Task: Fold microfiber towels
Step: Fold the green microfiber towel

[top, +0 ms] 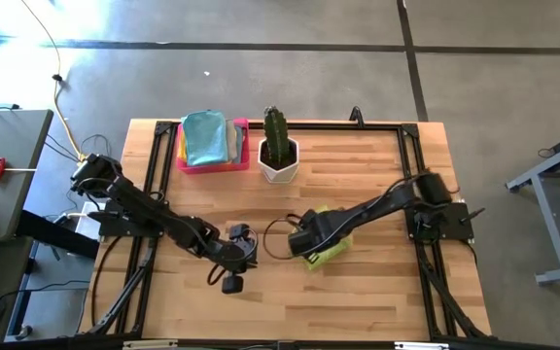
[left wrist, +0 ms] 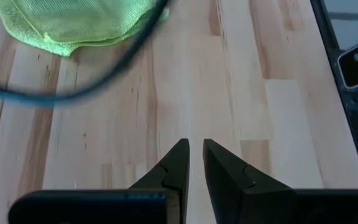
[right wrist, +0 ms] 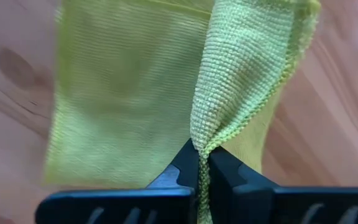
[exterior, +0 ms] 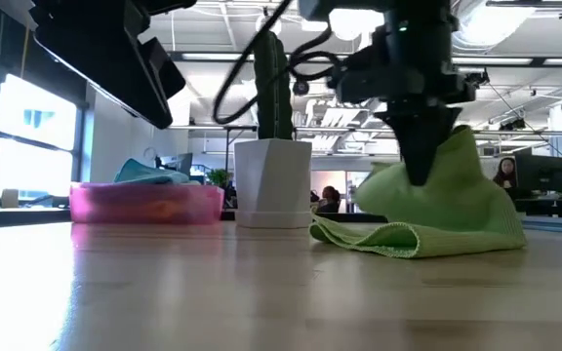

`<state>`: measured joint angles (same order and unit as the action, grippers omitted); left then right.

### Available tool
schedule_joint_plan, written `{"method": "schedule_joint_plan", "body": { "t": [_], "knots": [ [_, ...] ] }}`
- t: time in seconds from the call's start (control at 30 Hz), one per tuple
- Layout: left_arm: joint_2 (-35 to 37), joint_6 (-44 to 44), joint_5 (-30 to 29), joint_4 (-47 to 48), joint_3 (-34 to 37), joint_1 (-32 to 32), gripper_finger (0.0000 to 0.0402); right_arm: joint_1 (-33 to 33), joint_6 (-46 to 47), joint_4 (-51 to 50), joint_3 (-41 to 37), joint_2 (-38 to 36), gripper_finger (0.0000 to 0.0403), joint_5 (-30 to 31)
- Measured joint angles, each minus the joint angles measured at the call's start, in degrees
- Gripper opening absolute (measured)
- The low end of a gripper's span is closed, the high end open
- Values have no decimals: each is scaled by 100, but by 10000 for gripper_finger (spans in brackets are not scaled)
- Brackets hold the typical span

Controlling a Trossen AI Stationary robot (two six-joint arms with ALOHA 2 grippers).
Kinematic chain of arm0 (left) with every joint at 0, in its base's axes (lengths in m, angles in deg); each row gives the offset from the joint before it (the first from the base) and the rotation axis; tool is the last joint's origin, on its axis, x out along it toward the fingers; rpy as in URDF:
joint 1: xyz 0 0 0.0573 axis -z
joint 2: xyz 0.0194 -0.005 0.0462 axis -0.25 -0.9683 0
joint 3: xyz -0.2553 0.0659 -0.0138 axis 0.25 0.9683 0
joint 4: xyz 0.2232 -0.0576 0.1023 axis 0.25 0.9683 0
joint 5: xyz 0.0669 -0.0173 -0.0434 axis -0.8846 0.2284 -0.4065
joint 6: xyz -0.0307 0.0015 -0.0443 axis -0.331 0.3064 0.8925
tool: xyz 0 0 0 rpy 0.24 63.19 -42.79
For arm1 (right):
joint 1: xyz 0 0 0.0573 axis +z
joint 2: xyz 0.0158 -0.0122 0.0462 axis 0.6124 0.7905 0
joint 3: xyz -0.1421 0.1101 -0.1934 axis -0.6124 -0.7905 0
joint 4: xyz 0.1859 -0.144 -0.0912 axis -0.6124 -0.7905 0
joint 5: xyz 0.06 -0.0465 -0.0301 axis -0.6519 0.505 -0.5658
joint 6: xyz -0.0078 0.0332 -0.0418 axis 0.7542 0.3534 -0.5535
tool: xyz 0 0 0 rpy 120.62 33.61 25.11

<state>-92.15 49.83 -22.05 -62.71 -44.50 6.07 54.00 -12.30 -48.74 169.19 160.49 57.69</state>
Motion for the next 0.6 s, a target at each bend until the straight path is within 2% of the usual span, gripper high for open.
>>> {"method": "schedule_joint_plan", "body": {
  "t": [0.2, 0.37, 0.47, 0.6],
  "knots": [
    [0, -101, -9, 100, -2, 76, 39, 69, -54, -67, 718, 631, 0, 71],
    [0, -101, -123, 183, -2, 134, 39, 154, -205, 31, 795, 737, 4, 104],
    [0, -101, -151, 202, -2, 139, 39, 224, -283, 85, 772, 739, 31, 88],
    [0, -101, -165, 222, -2, 138, 39, 351, -607, 504, 772, 739, 87, -134]
  ]
}}
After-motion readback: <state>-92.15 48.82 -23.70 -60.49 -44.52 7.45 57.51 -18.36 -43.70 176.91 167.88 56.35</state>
